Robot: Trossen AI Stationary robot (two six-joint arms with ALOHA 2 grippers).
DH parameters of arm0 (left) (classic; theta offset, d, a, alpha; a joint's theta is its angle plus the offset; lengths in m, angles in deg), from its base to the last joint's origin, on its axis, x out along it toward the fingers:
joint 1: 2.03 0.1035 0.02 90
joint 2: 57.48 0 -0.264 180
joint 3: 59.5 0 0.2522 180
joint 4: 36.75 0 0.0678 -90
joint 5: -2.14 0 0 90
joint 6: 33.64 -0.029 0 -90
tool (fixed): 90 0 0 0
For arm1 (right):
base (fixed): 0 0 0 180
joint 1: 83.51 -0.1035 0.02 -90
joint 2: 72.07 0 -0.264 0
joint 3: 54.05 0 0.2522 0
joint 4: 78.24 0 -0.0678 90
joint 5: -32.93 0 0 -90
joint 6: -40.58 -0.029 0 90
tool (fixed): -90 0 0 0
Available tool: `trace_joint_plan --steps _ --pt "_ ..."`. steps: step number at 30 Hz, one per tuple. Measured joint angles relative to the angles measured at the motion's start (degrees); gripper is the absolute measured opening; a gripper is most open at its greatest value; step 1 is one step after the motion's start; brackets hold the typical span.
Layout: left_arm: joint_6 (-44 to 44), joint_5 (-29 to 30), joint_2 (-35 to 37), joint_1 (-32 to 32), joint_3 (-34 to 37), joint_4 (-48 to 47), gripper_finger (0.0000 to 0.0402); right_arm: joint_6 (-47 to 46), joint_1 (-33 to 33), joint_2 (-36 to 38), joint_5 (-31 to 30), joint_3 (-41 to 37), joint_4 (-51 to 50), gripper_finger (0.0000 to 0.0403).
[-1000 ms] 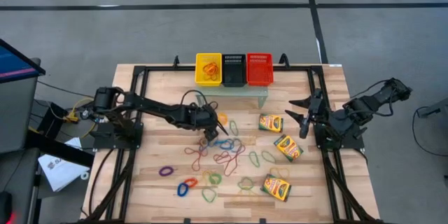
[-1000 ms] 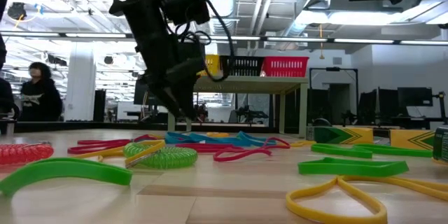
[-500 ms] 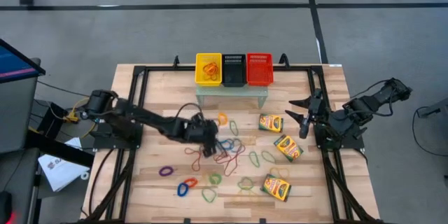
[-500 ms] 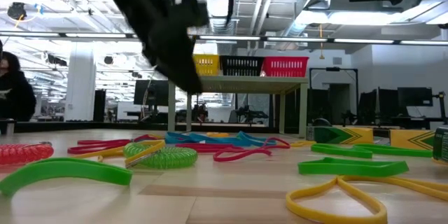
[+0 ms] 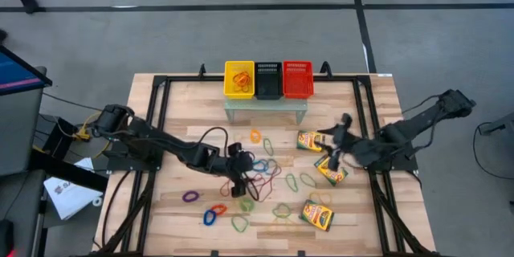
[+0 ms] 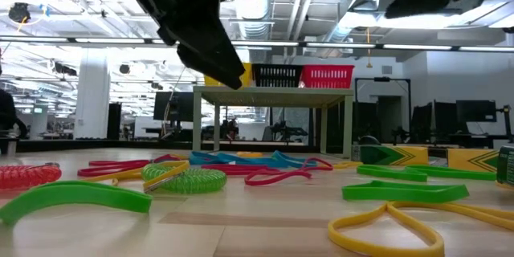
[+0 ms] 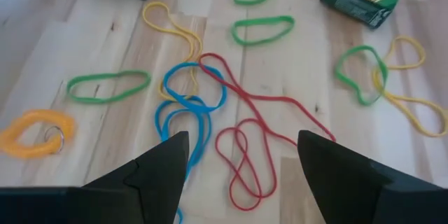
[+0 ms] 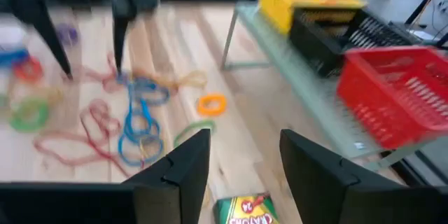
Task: Pick & Place Office Desk Supplies
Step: Put the small green rubber band into the yellow bin on the shelf
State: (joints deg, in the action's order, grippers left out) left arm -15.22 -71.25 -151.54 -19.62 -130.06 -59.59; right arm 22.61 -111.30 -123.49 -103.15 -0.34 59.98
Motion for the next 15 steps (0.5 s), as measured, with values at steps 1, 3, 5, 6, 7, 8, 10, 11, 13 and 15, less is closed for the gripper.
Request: trace_joint_plan --steps 1,3,5,6,7,8,10,11,13,15 --pt "0.0 0.0 0.4 -0.2 0.0 0.1 0.0261 0.3 0.4 -2.0 1.2 0.0 0.7 0.0164" --pt "0.0 0.6 1.2 -0.8 0.0 -0.2 0.0261 0.3 1.2 -5.8 3.3 0.0 2.5 0.0159" --pt "0.1 1.2 2.0 -1.8 0.0 -1.1 0.0261 -0.7 1.7 -9.1 5.4 0.0 3.3 0.0158" --pt "0.3 1.6 2.5 -2.5 0.0 -2.1 0.0261 -1.4 1.7 -10.6 6.3 0.1 3.8 0.0158" --pt "0.8 1.9 3.0 -3.2 0.0 -3.2 0.0261 -1.9 1.7 -12.2 7.2 0.7 4.1 0.0160" --pt "1.4 2.5 3.6 -4.0 0.0 -4.4 0.0261 -2.0 1.7 -13.6 7.9 1.3 4.4 0.0163" --pt "3.0 4.1 5.1 -5.7 0.0 -7.2 0.0261 -2.0 1.7 -16.5 8.6 2.7 4.7 0.0172" --pt "3.7 5.0 5.9 -6.5 0.0 -8.5 0.0261 -2.1 1.7 -17.8 8.7 3.6 4.9 0.0177" --pt "5.4 7.3 7.2 -8.5 0.0 -10.4 0.0261 -2.1 1.7 -20.3 8.8 5.4 4.9 0.0190" --pt "6.7 9.0 8.6 -10.7 0.0 -12.0 0.0261 -2.0 1.8 -22.3 8.8 7.4 5.1 0.0204"
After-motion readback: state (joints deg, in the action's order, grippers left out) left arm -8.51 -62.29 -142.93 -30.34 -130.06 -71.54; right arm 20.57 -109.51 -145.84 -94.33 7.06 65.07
